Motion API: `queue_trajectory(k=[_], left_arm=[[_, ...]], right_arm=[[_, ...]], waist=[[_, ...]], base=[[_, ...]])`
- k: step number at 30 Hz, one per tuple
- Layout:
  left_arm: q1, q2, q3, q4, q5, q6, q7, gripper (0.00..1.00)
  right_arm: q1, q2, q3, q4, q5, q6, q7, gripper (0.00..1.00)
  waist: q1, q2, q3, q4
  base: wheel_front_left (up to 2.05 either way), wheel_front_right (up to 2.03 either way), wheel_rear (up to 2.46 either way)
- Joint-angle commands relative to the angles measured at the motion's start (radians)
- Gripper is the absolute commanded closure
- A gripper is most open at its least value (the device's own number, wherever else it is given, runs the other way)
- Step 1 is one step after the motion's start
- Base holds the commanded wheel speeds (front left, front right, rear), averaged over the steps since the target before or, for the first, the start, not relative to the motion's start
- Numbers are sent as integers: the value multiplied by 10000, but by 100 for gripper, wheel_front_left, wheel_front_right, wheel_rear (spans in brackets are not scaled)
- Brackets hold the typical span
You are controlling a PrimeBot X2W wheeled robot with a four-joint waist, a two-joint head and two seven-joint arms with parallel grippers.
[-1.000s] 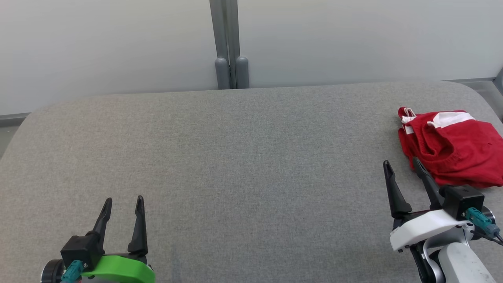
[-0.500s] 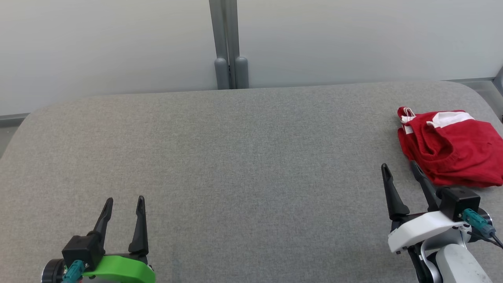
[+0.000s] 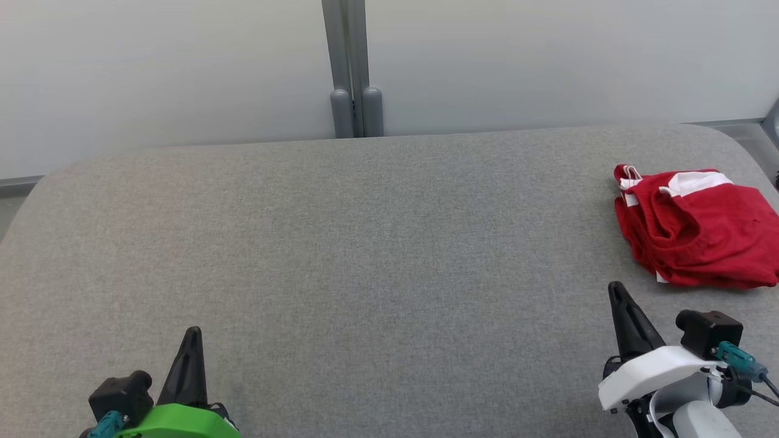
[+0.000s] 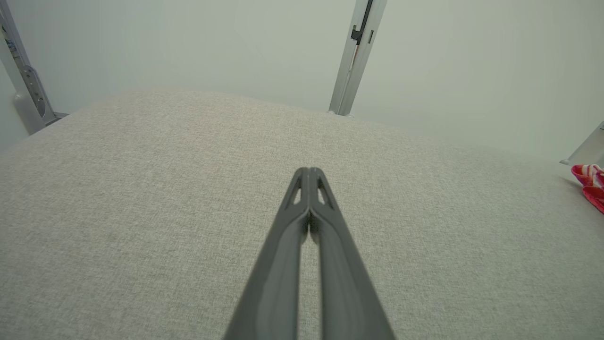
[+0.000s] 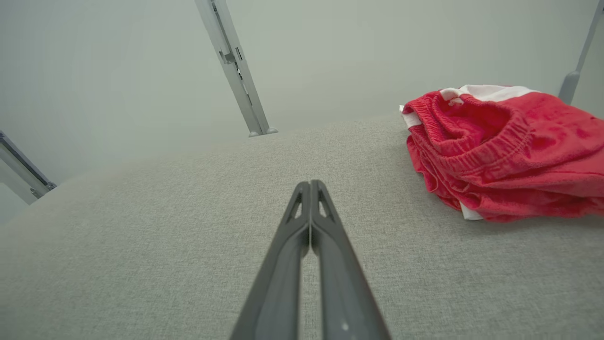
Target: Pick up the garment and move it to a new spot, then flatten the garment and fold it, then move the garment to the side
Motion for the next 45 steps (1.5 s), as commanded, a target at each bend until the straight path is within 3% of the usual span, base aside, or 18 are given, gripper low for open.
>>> queue_trajectory(k=[1,23,45], left_arm=[[-245,24,111,-185,-515,-29,98,100],[-515,-84,449,-373,-3981,-90,981,100],[-751,-174,752,-480,-6684,-150,1720,100]], right_arm=[[-201,-27,-121,-211,471,0,98,100],[-229,235,-589,-476,3840,0,1004,100],[-269,449,-979,-657,6495,-1,1740,100]], waist=[[0,0,5,-5],[0,0,65,-79],[0,0,125,-153]], base=[[0,0,0],[0,0,0],[0,0,0]])
